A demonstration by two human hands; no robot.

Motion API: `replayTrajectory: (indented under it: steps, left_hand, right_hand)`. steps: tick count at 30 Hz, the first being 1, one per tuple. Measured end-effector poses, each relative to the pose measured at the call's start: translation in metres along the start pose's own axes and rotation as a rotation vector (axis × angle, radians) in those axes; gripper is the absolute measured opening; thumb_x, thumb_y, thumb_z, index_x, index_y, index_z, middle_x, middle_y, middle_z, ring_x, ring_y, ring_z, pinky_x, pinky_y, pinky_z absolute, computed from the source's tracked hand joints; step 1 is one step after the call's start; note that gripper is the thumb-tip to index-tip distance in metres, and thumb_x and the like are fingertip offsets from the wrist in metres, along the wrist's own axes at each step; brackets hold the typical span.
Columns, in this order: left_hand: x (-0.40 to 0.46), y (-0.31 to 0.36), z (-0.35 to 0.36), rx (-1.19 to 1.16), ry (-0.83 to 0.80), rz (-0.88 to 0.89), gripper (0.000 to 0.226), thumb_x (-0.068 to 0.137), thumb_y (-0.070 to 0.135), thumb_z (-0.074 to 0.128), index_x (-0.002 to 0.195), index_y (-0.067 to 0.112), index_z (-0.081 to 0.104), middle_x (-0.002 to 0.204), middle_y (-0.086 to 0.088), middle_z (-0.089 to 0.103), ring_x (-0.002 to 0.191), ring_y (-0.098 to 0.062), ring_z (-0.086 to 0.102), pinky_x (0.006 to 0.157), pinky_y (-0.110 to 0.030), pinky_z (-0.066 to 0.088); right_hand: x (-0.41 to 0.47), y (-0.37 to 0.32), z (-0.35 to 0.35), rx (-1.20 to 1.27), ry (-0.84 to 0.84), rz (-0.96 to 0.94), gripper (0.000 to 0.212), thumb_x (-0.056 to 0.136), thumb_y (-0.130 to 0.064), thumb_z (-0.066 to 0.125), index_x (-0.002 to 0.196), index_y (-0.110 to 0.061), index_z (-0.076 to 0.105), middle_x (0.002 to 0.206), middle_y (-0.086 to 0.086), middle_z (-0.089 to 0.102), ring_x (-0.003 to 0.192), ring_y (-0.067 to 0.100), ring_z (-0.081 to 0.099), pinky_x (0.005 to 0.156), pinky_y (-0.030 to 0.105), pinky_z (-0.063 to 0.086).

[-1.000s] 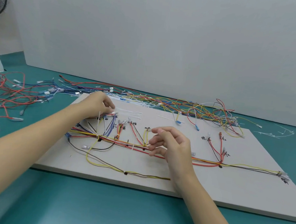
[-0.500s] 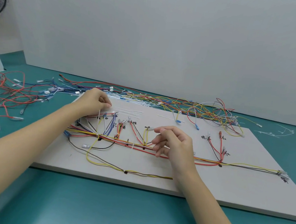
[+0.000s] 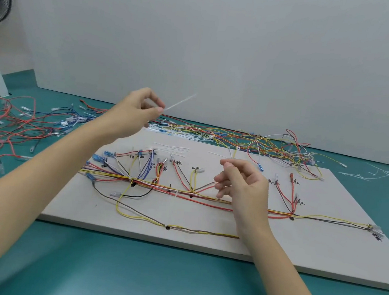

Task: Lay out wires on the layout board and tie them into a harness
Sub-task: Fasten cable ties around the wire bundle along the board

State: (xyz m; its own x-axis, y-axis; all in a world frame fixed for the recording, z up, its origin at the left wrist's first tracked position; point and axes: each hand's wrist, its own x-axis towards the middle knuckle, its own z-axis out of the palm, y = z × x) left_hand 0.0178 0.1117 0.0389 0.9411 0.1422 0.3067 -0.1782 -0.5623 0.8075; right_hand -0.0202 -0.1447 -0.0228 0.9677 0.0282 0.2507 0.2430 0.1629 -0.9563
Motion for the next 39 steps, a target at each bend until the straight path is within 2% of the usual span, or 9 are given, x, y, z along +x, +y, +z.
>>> replayTrajectory:
  steps: [5, 10, 15, 17, 19, 22, 25, 28, 39]
  left_hand:
    - [-0.037, 0.046, 0.034, -0.117, -0.147, 0.088, 0.012, 0.094, 0.018, 0.061, 0.086, 0.027, 0.058, 0.074, -0.002, 0.058, 0.072, -0.019, 0.047, 0.066, -0.033, 0.039]
    - [-0.062, 0.053, 0.062, -0.157, -0.316, 0.007, 0.011, 0.094, 0.014, 0.059, 0.086, 0.021, 0.060, 0.078, -0.003, 0.061, 0.071, -0.018, 0.051, 0.069, -0.031, 0.040]
    - [-0.068, 0.045, 0.070, -0.368, -0.420, -0.076, 0.012, 0.094, 0.011, 0.059, 0.089, 0.017, 0.067, 0.065, 0.010, 0.060, 0.063, -0.005, 0.054, 0.068, -0.021, 0.048]
    - [-0.068, 0.043, 0.071, -0.476, -0.422, -0.075, 0.012, 0.094, 0.018, 0.059, 0.095, 0.017, 0.071, 0.072, 0.006, 0.064, 0.069, -0.006, 0.056, 0.068, -0.018, 0.050]
    - [-0.067, 0.039, 0.071, -0.493, -0.374, -0.057, 0.019, 0.095, 0.024, 0.056, 0.101, 0.018, 0.073, 0.082, 0.004, 0.070, 0.077, -0.006, 0.060, 0.070, -0.016, 0.050]
    - [-0.070, 0.033, 0.075, -0.359, -0.314, 0.012, 0.016, 0.094, 0.019, 0.060, 0.100, 0.020, 0.075, 0.090, 0.007, 0.075, 0.086, -0.002, 0.064, 0.070, -0.012, 0.048]
    - [-0.077, 0.028, 0.084, -0.350, -0.352, 0.024, 0.011, 0.089, 0.012, 0.067, 0.096, 0.010, 0.076, 0.090, -0.002, 0.076, 0.088, -0.007, 0.068, 0.078, -0.017, 0.051]
    - [-0.081, 0.025, 0.089, -0.375, -0.344, 0.020, 0.008, 0.086, 0.009, 0.070, 0.084, 0.011, 0.077, 0.083, -0.011, 0.075, 0.078, -0.013, 0.066, 0.076, -0.025, 0.052]
    - [-0.083, 0.021, 0.088, -0.433, -0.398, -0.033, 0.007, 0.084, 0.012, 0.072, 0.080, 0.013, 0.078, 0.076, -0.010, 0.074, 0.072, -0.013, 0.067, 0.074, -0.023, 0.056]
  right_hand:
    - [-0.004, 0.006, 0.001, -0.304, 0.031, -0.411, 0.033, 0.089, -0.004, 0.064, 0.112, -0.027, 0.066, 0.074, -0.011, 0.061, 0.071, 0.008, 0.060, 0.056, 0.026, 0.053]
    - [-0.001, 0.014, 0.001, -0.521, -0.009, -0.634, 0.040, 0.085, 0.000, 0.070, 0.123, -0.009, 0.065, 0.089, 0.001, 0.061, 0.080, 0.006, 0.058, 0.063, 0.011, 0.048]
    - [0.004, 0.014, -0.003, -0.576, 0.039, -0.695, 0.022, 0.087, 0.001, 0.066, 0.108, -0.005, 0.073, 0.082, 0.004, 0.066, 0.075, 0.008, 0.056, 0.062, 0.017, 0.048]
    - [0.003, 0.012, -0.004, -0.551, 0.043, -0.651, 0.019, 0.089, -0.001, 0.064, 0.104, -0.007, 0.074, 0.080, 0.000, 0.065, 0.072, 0.008, 0.057, 0.062, 0.019, 0.047]
    - [0.002, 0.008, -0.003, -0.414, 0.044, -0.504, 0.017, 0.089, -0.004, 0.065, 0.100, -0.012, 0.075, 0.079, -0.001, 0.066, 0.070, 0.012, 0.059, 0.059, 0.027, 0.049]
    - [0.002, 0.000, -0.001, -0.066, 0.014, -0.204, 0.015, 0.088, -0.005, 0.066, 0.095, -0.013, 0.076, 0.085, 0.014, 0.067, 0.063, 0.015, 0.058, 0.053, 0.023, 0.050]
    - [0.002, -0.004, -0.002, 0.169, -0.078, 0.025, 0.013, 0.088, -0.004, 0.064, 0.095, -0.005, 0.075, 0.081, 0.010, 0.069, 0.066, 0.016, 0.061, 0.057, 0.023, 0.052]
    - [0.002, -0.005, -0.003, 0.215, -0.112, 0.076, 0.014, 0.088, -0.002, 0.063, 0.097, 0.000, 0.073, 0.078, 0.009, 0.068, 0.065, 0.015, 0.062, 0.058, 0.023, 0.052]
    - [0.002, -0.010, -0.004, 0.202, -0.024, 0.078, 0.010, 0.087, -0.009, 0.067, 0.091, -0.002, 0.074, 0.071, 0.011, 0.068, 0.065, 0.018, 0.061, 0.054, 0.025, 0.052]
